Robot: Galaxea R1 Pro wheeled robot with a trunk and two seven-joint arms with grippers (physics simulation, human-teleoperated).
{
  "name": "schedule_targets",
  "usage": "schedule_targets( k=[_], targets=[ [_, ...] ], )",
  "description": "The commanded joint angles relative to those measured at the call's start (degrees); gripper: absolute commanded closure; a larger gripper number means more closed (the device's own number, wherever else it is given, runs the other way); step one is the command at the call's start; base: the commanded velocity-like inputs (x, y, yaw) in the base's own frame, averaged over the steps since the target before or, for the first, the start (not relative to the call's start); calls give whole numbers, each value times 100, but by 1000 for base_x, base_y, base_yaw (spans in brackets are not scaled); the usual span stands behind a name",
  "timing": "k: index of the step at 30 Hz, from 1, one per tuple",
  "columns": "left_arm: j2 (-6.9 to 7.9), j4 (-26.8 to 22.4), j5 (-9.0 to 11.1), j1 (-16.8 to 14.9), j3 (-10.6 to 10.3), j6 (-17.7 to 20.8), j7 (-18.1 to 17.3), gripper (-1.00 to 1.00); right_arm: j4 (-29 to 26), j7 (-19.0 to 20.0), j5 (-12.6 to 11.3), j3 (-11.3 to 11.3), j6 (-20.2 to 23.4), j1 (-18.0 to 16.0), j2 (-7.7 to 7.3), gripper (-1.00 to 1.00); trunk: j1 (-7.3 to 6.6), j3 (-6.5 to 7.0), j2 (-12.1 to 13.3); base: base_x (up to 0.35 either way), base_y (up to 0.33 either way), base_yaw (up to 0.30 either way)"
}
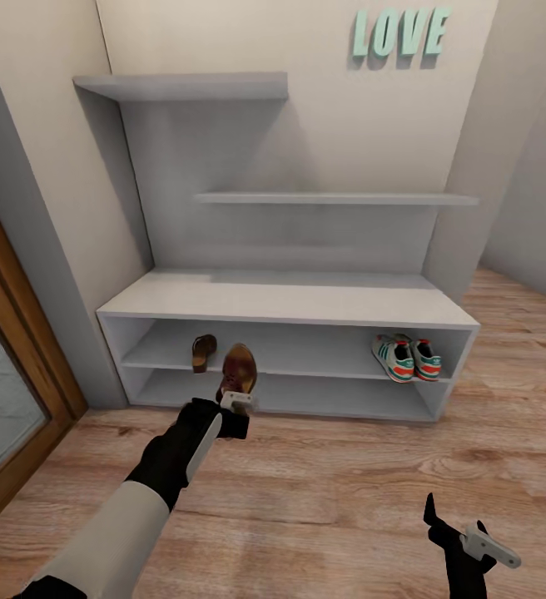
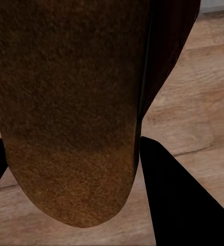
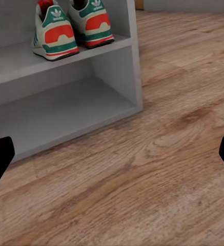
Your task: Pick up the two gym shoes and the two sandals from the corridor floor and place them onto the hallstand (shoe rack) in the corridor, making sure they are on the rack and not on the floor. Arrange them so the two gym shoes are next to each other and the two sandals are next to each other.
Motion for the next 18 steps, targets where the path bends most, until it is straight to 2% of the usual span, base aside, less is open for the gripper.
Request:
schedule_targets(
  k=[1,4,7,13,18],
  targets=[
    [0,27,-10,-66,0,0,-10,100,0,0,0,0,0,0,0,-100,0,0,0,0,0,0],
    [0,208,-10,-254,1,4,-3,100,0,0,0,0,0,0,0,-100,0,0,0,0,0,0],
    [0,890,-12,-729,11,4,1,100,0,0,0,0,0,0,0,-100,0,0,0,0,0,0],
    [-7,1551,-11,-1354,26,6,8,100,0,0,0,0,0,0,0,-100,0,0,0,0,0,0],
    [-7,1632,-3,-1493,28,3,8,100,-2,0,0,0,0,0,0,-100,0,0,0,0,0,0]
  ],
)
